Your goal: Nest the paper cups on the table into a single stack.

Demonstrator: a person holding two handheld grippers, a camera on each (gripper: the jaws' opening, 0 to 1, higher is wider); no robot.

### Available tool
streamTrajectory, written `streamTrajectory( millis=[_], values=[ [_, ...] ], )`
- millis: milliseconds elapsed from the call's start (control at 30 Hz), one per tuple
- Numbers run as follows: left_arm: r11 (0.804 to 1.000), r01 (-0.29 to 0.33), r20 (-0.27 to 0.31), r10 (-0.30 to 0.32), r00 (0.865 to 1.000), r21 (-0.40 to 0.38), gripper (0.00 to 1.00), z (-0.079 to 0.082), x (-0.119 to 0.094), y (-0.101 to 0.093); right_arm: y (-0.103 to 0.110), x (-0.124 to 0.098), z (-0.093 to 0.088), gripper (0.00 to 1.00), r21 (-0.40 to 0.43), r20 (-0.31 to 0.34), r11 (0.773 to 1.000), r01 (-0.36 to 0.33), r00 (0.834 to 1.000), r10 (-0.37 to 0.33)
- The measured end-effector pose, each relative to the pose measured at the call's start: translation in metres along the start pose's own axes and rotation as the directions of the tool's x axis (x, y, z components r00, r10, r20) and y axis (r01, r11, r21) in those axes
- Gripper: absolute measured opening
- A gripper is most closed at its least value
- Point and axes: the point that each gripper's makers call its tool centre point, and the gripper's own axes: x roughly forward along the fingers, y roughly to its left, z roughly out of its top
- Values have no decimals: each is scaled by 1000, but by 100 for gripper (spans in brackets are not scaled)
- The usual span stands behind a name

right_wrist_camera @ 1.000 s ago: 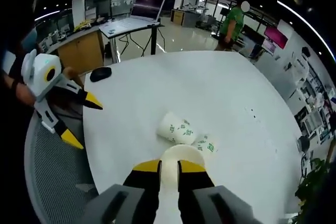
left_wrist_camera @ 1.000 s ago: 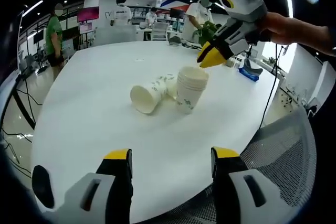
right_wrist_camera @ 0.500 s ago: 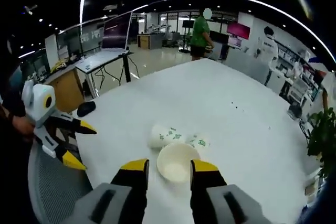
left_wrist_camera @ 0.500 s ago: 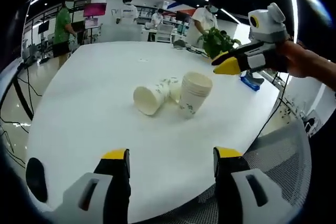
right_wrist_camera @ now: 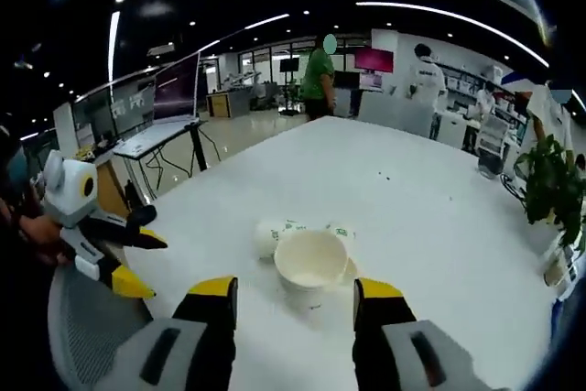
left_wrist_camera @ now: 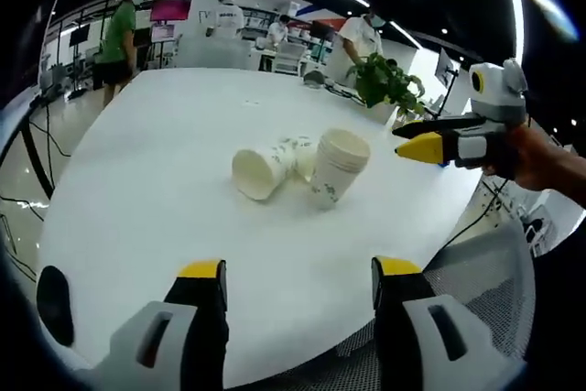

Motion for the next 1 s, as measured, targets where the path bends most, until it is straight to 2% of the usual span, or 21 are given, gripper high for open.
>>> streamTrajectory(
  millis=[267,533,700,833,900,1000],
  values=[
    [997,9,9,-8,1000,-71,63,3,-2,2,0,-10,-14,52,125,63,992,36,997,-44],
    [993,1,18,1,1000,-120,62,5,-4,3,6,-14,-26,54,148,76,988,45,995,-57],
    [994,-5,15,7,1000,-113,62,5,-3,5,9,-16,-30,54,110,82,991,74,993,-83],
    [994,-6,12,8,1000,-109,62,4,-3,6,9,-16,-32,55,131,102,989,69,991,-83],
    [994,-11,14,12,1000,-109,62,5,-3,7,6,-19,-32,58,88,107,990,111,987,-120],
    [993,-19,14,21,1000,-117,61,6,-3,10,10,-21,-31,58,105,131,990,96,985,-109]
  ],
)
